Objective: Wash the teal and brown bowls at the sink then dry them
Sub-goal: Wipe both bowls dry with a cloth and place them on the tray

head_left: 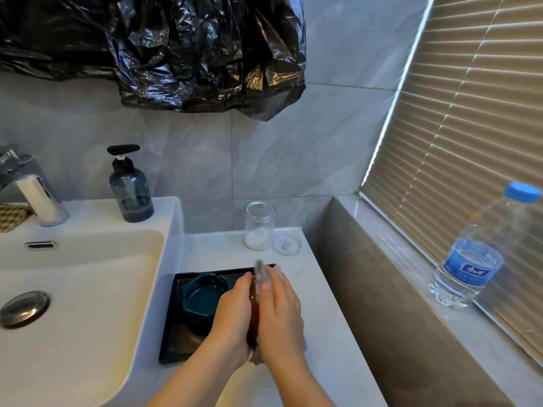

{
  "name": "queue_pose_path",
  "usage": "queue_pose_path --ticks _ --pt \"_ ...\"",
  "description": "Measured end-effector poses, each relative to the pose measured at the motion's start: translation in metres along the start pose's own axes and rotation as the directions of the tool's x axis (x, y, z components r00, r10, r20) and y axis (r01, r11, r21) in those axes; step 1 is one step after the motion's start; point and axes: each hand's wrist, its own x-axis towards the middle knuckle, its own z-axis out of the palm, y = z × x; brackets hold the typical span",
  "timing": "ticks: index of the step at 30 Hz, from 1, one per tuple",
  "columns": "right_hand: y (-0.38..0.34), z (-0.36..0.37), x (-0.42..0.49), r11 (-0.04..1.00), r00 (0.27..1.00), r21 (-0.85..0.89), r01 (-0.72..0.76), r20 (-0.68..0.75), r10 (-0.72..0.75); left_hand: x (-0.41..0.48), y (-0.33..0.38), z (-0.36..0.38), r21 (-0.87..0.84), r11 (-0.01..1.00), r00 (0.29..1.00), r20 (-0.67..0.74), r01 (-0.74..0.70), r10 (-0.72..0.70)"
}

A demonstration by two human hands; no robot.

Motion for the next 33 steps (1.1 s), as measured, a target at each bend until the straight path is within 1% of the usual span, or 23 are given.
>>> queue_pose_path --ticks 1,2,3,5,7,8,11,13,14,15,16,17,18,20,21,23,24,27,29,31,33 --pt "-0.001 0.0 -0.002 0.999 0.999 -0.006 0.05 0.003 -0.05 0.001 -0.001 -0.001 0.032 0.999 1.0 0.005 -0.016 0.016" --pt "-0.002 -0.001 -0.003 0.997 0.998 0.05 0.061 0.014 -0.062 0.001 -0.001 -0.001 0.074 0.997 0.999 0.021 -0.035 0.033" --pt "-0.003 -0.004 -0.002 0.988 0.999 0.152 0.022 0.027 -0.027 0.002 -0.001 -0.001 0.107 0.993 0.999 0.037 -0.042 0.038" --pt "0.0 -0.009 0.007 0.936 0.991 0.327 -0.13 0.068 0.113 0.001 0.0 -0.004 0.102 0.995 0.998 0.067 -0.005 -0.002" --pt "0.0 -0.015 0.013 0.879 0.957 0.379 -0.288 0.144 0.252 0.003 0.0 -0.009 0.074 0.996 0.996 0.069 0.057 -0.062" --pt "0.002 -0.018 0.015 0.857 0.939 0.385 -0.343 0.176 0.297 0.006 0.0 -0.012 0.04 0.996 0.994 0.073 0.084 -0.086" --pt "0.005 -0.021 0.017 0.731 0.879 0.488 -0.476 0.292 0.377 0.017 -0.002 -0.022 -0.11 0.982 0.986 0.089 0.15 -0.141" --pt "0.007 -0.022 0.015 0.671 0.839 0.506 -0.542 0.365 0.403 0.025 -0.004 -0.025 -0.146 0.976 0.986 0.055 0.163 -0.156" --pt "0.012 -0.023 0.014 0.654 0.83 0.514 -0.555 0.393 0.396 0.028 -0.007 -0.027 -0.138 0.976 0.986 0.025 0.167 -0.165" --pt "0.015 -0.025 0.013 0.656 0.834 0.52 -0.547 0.402 0.377 0.03 -0.008 -0.028 -0.107 0.979 0.985 -0.019 0.171 -0.174" --pt "0.018 -0.029 0.012 0.686 0.849 0.507 -0.522 0.391 0.357 0.032 -0.011 -0.03 -0.065 0.982 0.982 -0.06 0.176 -0.179" --pt "0.019 -0.03 0.01 0.714 0.864 0.493 -0.497 0.356 0.356 0.032 -0.013 -0.032 -0.038 0.983 0.98 -0.081 0.181 -0.183" --pt "0.022 -0.032 0.01 0.734 0.876 0.483 -0.477 0.324 0.357 0.032 -0.015 -0.033 -0.028 0.978 0.976 -0.074 0.206 -0.207" --pt "0.018 -0.034 0.007 0.77 0.894 0.46 -0.443 0.29 0.342 0.024 -0.017 -0.029 0.005 0.952 0.951 0.019 0.307 -0.307" --pt "0.014 -0.033 0.005 0.806 0.907 0.425 -0.413 0.269 0.323 0.021 -0.017 -0.026 0.031 0.935 0.932 0.078 0.353 -0.354" --pt "0.006 -0.03 0.0 0.884 0.938 0.335 -0.326 0.23 0.259 0.018 -0.02 -0.023 0.057 0.917 0.903 0.157 0.396 -0.4" --pt "0.005 -0.029 -0.002 0.902 0.948 0.321 -0.289 0.225 0.224 0.018 -0.021 -0.024 0.056 0.914 0.895 0.187 0.402 -0.405" --pt "-0.003 -0.028 -0.008 0.92 0.952 0.289 -0.266 0.231 0.202 0.021 -0.023 -0.027 -0.012 0.902 0.874 0.251 0.432 -0.415" --pt "-0.005 -0.032 -0.003 0.92 0.96 0.302 -0.25 0.198 0.196 0.024 -0.025 -0.032 -0.128 0.876 0.862 0.29 0.465 -0.416" --pt "-0.005 -0.036 0.006 0.938 0.98 0.288 -0.194 0.105 0.17 0.027 -0.026 -0.037 -0.253 0.839 0.858 0.329 0.482 -0.394" --pt "-0.001 -0.033 0.012 0.972 0.993 0.205 -0.115 0.0 0.117 0.027 -0.025 -0.039 -0.303 0.847 0.882 0.329 0.437 -0.337"
